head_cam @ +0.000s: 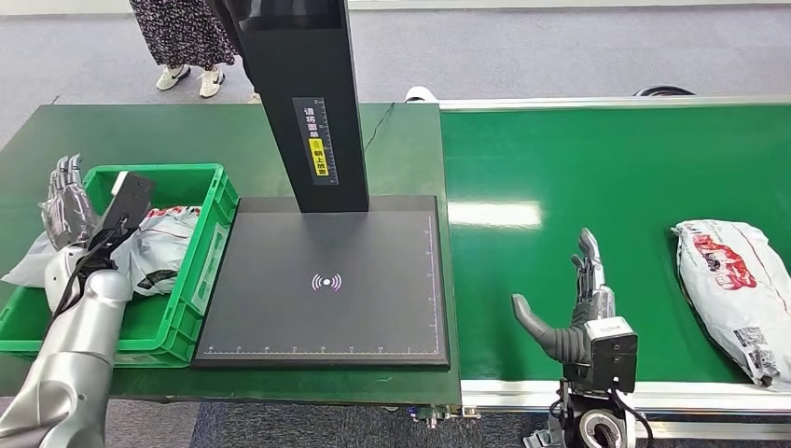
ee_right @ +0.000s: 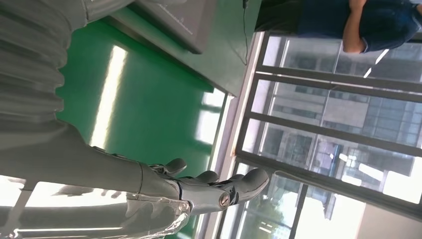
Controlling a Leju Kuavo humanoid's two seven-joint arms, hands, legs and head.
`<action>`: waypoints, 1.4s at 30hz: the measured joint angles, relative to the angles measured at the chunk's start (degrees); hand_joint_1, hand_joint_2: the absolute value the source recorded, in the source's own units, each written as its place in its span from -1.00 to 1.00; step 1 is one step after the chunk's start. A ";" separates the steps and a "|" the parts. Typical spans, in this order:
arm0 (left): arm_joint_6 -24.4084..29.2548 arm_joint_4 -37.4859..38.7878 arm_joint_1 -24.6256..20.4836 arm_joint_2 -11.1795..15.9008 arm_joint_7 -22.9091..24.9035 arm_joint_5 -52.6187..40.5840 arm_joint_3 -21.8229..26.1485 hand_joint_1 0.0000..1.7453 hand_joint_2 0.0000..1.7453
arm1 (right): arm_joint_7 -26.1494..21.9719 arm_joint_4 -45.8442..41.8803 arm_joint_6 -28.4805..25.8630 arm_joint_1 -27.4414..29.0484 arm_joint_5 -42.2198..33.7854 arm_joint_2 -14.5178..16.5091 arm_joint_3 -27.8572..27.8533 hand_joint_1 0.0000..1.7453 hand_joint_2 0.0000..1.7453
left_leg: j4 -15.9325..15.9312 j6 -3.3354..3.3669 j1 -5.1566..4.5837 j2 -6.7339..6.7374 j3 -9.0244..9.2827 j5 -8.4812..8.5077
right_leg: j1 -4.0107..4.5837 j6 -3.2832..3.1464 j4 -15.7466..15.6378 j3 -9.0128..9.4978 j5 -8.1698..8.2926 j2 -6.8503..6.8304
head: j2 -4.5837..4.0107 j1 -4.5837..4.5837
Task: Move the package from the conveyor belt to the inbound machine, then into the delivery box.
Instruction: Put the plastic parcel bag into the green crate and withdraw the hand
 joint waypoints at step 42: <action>-30.20 -20.34 22.46 -18.42 -23.32 53.91 -23.50 -1.00 1.00 | 0.03 9.63 11.87 -8.92 -6.55 0.00 8.18 -1.00 1.00 | 0.01 0.02 -0.04 -0.11 0.01 -0.02 | -0.06 0.03 -0.01 0.09 -0.01 -0.05 | 0.00 -0.02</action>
